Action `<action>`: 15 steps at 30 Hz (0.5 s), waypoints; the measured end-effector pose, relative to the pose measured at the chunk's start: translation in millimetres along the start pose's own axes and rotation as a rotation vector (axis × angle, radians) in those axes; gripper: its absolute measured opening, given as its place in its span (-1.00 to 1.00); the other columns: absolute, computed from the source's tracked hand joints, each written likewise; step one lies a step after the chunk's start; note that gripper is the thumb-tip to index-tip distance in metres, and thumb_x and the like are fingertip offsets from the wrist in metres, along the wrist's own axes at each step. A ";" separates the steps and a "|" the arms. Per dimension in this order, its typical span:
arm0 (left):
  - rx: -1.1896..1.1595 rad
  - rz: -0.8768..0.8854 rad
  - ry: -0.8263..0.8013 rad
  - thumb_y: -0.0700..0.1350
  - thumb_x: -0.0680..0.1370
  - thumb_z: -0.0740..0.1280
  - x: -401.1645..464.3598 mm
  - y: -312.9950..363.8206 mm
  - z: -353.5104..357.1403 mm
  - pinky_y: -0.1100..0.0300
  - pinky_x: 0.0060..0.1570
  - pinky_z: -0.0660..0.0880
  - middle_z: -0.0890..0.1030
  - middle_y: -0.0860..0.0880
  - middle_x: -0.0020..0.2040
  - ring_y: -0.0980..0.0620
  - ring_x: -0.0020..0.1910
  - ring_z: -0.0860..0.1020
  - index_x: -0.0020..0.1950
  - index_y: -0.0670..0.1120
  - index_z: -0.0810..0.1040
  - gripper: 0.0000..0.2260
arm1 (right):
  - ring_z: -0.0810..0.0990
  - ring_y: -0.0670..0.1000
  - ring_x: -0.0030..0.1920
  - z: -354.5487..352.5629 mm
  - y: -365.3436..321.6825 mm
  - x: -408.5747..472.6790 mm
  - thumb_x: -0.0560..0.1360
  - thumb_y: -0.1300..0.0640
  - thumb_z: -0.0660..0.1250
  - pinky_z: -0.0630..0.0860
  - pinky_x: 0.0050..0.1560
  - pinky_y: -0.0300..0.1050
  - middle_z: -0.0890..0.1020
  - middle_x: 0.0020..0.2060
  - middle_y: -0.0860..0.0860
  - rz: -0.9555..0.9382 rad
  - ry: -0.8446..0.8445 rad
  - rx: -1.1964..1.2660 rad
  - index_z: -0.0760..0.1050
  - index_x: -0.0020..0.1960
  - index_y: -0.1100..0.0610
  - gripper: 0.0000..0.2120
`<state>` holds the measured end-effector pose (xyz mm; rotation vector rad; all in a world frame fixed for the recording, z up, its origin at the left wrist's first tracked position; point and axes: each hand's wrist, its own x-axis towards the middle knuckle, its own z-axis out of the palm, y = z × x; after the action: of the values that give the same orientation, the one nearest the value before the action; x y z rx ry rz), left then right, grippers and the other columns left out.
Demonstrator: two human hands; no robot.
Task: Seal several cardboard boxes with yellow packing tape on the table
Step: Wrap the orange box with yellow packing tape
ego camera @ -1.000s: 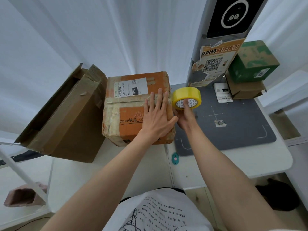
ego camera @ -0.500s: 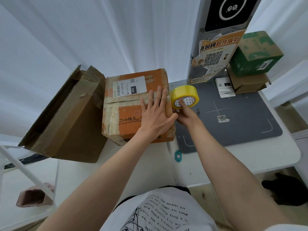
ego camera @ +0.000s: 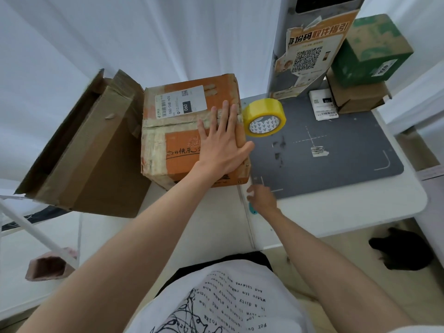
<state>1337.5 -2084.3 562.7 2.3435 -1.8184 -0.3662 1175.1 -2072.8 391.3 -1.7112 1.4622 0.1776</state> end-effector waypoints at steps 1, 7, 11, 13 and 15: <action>0.002 0.000 0.001 0.34 0.54 0.03 -0.1 -0.2 0.2 -0.28 0.53 -0.28 -0.25 0.01 0.66 -0.11 0.63 -0.27 0.66 0.01 -0.25 -0.17 | 0.62 0.20 0.15 7.3 0.7 -4.7 0.60 0.25 0.31 0.53 0.08 -0.03 0.58 0.23 0.17 -0.020 0.004 -0.115 0.54 0.30 0.15 -0.72; 0.006 0.004 -0.004 0.34 0.54 0.02 0.9 -1.6 0.2 -0.29 0.53 -0.28 -0.26 0.01 0.66 -0.11 0.62 -0.28 0.66 0.01 -0.26 -0.17 | 0.46 0.16 0.18 37.3 1.4 -20.9 0.49 0.43 0.31 0.50 -0.03 -0.06 0.32 0.31 0.18 -0.112 0.086 -0.373 0.35 0.31 0.16 -0.56; 0.010 0.005 -0.009 0.36 0.52 0.00 1.1 -1.5 0.2 -0.30 0.53 -0.28 -0.26 0.00 0.66 -0.12 0.62 -0.28 0.66 0.01 -0.26 -0.16 | 0.33 0.18 0.30 46.0 2.3 -22.8 0.42 0.48 0.38 0.57 0.04 -0.08 0.21 0.39 0.19 -0.102 0.081 -0.418 0.34 0.33 0.15 -0.44; 0.004 0.005 -0.009 0.35 0.52 0.01 1.2 -1.4 0.3 -0.29 0.53 -0.29 -0.27 0.00 0.66 -0.12 0.62 -0.28 0.66 0.01 -0.26 -0.16 | 0.31 0.18 0.29 51.2 5.0 -23.6 0.41 0.49 0.36 0.56 0.03 -0.09 0.24 0.36 0.18 -0.118 0.106 -0.406 0.34 0.34 0.15 -0.43; 0.006 0.004 -0.007 0.36 0.52 0.00 1.3 -1.6 0.9 -0.30 0.53 -0.28 -0.27 0.00 0.66 -0.12 0.62 -0.29 0.66 0.01 -0.26 -0.16 | 0.33 0.18 0.28 60.2 13.1 -21.4 0.45 0.51 0.28 0.52 0.01 -0.07 0.33 0.29 0.18 -0.141 0.121 -0.358 0.33 0.36 0.16 -0.45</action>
<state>1339.1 -2085.1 561.2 2.3449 -1.8293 -0.3693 1181.5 -2016.0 360.0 -2.1386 1.4541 0.2766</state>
